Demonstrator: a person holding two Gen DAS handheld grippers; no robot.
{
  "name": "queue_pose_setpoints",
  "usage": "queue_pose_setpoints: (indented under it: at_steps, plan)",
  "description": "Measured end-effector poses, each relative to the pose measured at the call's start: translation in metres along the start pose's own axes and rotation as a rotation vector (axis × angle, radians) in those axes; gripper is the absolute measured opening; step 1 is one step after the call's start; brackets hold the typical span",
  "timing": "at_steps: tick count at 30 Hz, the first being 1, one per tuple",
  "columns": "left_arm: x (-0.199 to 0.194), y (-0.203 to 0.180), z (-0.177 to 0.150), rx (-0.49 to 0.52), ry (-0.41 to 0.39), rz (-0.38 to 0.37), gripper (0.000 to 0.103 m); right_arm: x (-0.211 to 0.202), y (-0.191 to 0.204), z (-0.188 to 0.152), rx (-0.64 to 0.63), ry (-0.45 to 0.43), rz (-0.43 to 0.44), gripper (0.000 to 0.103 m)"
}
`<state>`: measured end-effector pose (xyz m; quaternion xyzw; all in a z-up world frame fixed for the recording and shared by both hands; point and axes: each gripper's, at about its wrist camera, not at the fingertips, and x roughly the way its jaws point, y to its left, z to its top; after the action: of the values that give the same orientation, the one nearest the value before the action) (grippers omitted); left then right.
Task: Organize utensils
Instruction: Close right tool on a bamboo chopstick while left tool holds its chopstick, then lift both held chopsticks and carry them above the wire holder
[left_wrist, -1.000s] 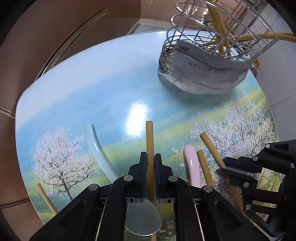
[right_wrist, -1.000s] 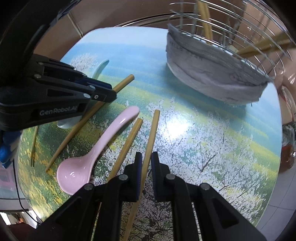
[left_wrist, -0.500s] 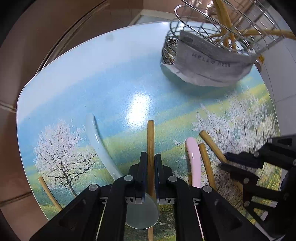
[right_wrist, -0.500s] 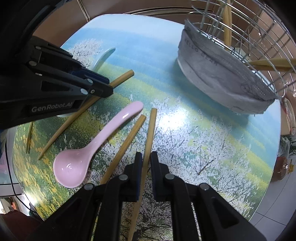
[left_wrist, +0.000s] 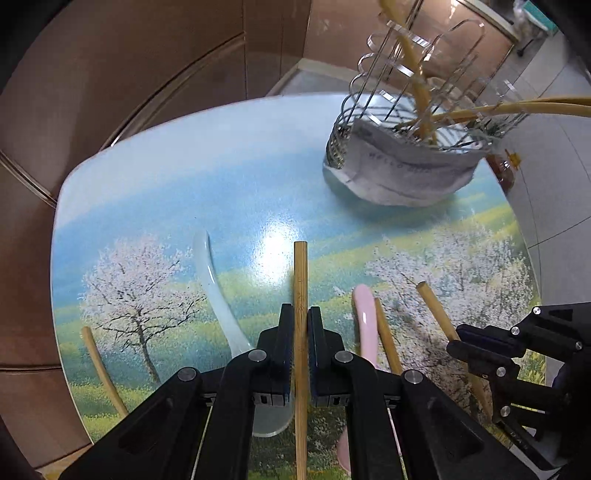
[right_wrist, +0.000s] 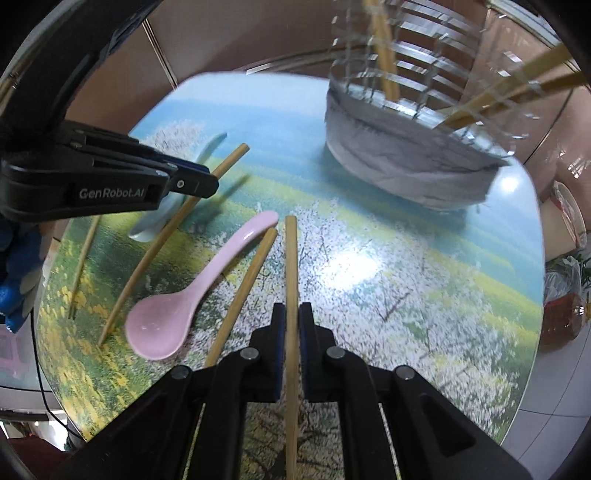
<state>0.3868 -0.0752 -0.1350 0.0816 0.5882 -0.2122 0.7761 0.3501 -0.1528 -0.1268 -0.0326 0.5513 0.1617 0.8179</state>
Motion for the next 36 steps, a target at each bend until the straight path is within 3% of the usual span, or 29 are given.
queue_pose_setpoints:
  at_steps: [14,24,32,36]
  plan:
    - [-0.083,-0.020,-0.047,-0.009,-0.135,-0.010,0.006,-0.097,0.005,-0.046,0.056,-0.209,0.023,0.006]
    - [-0.169,-0.028,-0.081,-0.049,-0.319,-0.053,0.006,-0.163,0.029,-0.058,0.057,-0.374,0.013,0.006]
    - [-0.246,-0.046,-0.066,-0.076,-0.540,-0.133,0.006,-0.228,0.029,-0.040,0.061,-0.552,-0.003,0.006]
    - [-0.271,-0.051,-0.041,-0.093,-0.625,-0.164,0.006,-0.255,0.023,-0.018,0.053,-0.618,-0.026,0.006]
